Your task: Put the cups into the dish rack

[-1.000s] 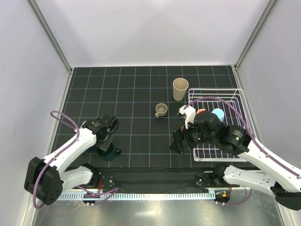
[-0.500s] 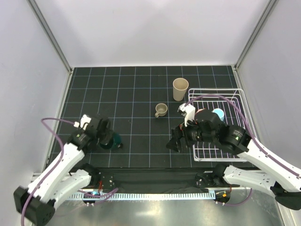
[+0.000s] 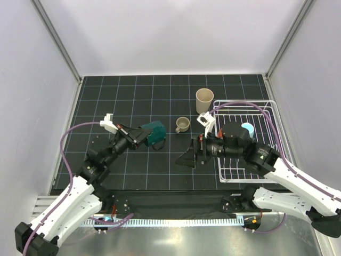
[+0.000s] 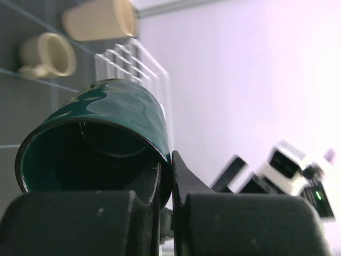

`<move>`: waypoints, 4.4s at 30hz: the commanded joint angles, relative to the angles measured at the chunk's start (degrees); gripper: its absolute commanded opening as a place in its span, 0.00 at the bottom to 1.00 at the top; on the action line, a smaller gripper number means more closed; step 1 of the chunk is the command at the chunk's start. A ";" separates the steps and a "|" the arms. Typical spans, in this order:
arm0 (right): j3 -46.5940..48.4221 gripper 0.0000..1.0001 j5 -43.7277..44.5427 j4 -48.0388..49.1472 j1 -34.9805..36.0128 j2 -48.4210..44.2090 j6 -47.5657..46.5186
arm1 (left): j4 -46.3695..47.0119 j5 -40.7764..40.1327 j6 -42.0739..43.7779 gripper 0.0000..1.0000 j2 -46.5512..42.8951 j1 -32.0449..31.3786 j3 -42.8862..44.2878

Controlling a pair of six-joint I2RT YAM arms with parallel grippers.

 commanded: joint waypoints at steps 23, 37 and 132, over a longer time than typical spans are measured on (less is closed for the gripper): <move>-2.27 0.69 -1.59 35.30 1.56 12.13 20.86 | 33.91 5.34 0.35 0.01 -7.73 -6.94 -2.87; -3.06 0.42 3.86 39.09 2.97 15.91 25.52 | 36.54 6.05 -0.71 0.00 -9.93 -7.02 -6.73; 2.74 0.23 26.62 7.62 -69.01 38.59 -14.91 | -28.67 7.11 20.92 0.85 -12.21 -7.02 4.95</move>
